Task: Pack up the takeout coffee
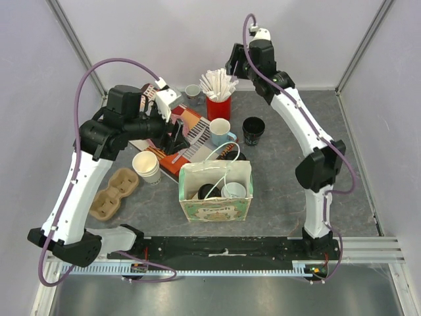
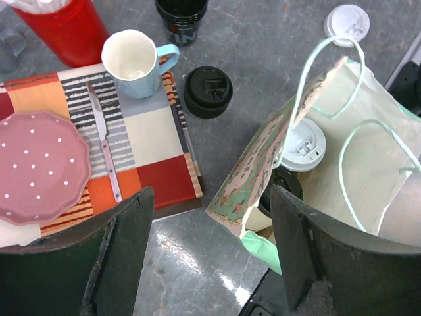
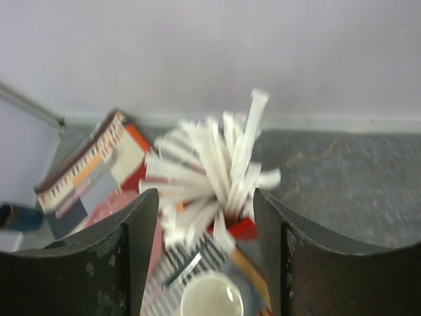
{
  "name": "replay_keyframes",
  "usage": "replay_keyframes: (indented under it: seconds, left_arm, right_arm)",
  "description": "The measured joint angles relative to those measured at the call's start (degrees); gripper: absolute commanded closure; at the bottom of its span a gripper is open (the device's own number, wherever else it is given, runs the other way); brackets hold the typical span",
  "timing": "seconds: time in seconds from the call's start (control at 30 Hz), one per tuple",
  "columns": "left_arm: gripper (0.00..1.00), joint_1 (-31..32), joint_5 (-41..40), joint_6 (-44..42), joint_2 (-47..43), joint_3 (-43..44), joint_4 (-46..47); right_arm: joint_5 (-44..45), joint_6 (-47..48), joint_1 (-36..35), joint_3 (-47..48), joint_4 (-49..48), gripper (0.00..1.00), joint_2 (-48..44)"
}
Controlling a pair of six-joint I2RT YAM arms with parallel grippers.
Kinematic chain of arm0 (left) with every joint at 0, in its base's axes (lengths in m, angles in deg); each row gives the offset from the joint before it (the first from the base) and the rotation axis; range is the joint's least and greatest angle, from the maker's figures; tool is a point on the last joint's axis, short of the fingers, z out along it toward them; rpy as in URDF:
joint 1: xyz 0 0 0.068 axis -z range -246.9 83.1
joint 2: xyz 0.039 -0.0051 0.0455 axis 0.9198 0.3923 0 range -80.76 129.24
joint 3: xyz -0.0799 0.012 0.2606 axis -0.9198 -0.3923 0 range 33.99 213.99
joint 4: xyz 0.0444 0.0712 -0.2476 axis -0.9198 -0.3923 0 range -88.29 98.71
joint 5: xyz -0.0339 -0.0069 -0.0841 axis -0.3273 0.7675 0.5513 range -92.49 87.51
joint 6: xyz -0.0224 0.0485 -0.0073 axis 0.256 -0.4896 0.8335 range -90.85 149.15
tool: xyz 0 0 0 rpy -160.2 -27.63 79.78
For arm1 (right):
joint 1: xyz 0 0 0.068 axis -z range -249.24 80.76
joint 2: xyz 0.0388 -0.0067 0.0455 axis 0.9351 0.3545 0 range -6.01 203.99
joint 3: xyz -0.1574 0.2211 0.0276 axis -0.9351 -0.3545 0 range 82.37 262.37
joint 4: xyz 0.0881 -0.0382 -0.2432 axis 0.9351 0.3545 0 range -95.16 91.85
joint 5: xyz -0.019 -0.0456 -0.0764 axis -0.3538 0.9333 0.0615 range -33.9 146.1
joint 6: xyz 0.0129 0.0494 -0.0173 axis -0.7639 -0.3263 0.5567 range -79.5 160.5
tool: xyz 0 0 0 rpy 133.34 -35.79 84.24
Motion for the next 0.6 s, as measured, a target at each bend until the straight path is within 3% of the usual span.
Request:
replay_keyframes:
  seconds: [0.23,0.43,0.57,0.6]
  left_arm:
    - [0.24,-2.12,-0.31,3.02,0.28,-0.33,1.77]
    - [0.24,-2.73,-0.26,3.19,0.48,-0.52,2.12]
    - [0.24,-3.48,-0.22,3.19,1.14,-0.52,3.15]
    - [0.24,-3.72,-0.17,3.19,1.42,-0.50,3.26]
  right_arm:
    - [-4.46,-8.74,6.97,13.05,-14.67,0.30,17.33]
    - [-7.89,-9.64,7.82,12.79,-18.56,0.33,21.88]
    - [-10.16,-9.92,7.04,12.46,-21.94,0.52,21.88]
    - [-10.36,-10.03,6.82,12.46,-22.77,0.52,21.88]
